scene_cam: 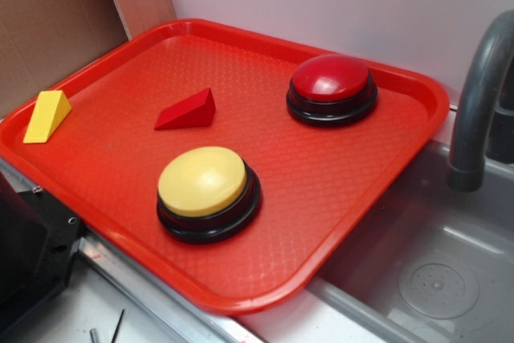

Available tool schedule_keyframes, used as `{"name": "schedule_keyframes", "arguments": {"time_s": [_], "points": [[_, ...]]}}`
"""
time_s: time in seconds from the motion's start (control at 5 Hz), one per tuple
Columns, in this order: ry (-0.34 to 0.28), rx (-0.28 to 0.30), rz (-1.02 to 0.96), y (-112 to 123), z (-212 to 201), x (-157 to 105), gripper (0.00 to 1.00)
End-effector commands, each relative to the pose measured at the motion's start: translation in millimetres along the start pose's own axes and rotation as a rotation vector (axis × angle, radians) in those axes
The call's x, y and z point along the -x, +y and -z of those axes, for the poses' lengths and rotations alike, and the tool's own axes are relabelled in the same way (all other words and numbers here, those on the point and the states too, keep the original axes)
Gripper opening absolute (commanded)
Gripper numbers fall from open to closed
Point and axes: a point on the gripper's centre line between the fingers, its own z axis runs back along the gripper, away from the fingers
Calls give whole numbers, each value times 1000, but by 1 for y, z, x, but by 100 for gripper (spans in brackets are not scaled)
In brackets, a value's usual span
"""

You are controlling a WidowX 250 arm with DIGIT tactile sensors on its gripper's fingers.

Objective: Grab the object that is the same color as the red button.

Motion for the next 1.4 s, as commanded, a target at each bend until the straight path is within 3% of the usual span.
{"name": "schedule_keyframes", "arguments": {"time_s": [0.0,0.4,0.6,0.8,1.0,1.2], "points": [[0,0,0,0,0,0,100],[77,-128,402,11,52,-71,100],[67,-133,563,18,78,-88,100],[34,-117,653,24,112,-93,100],[50,-55,653,28,138,-96,100],[86,2,671,36,161,-82,100]]}}
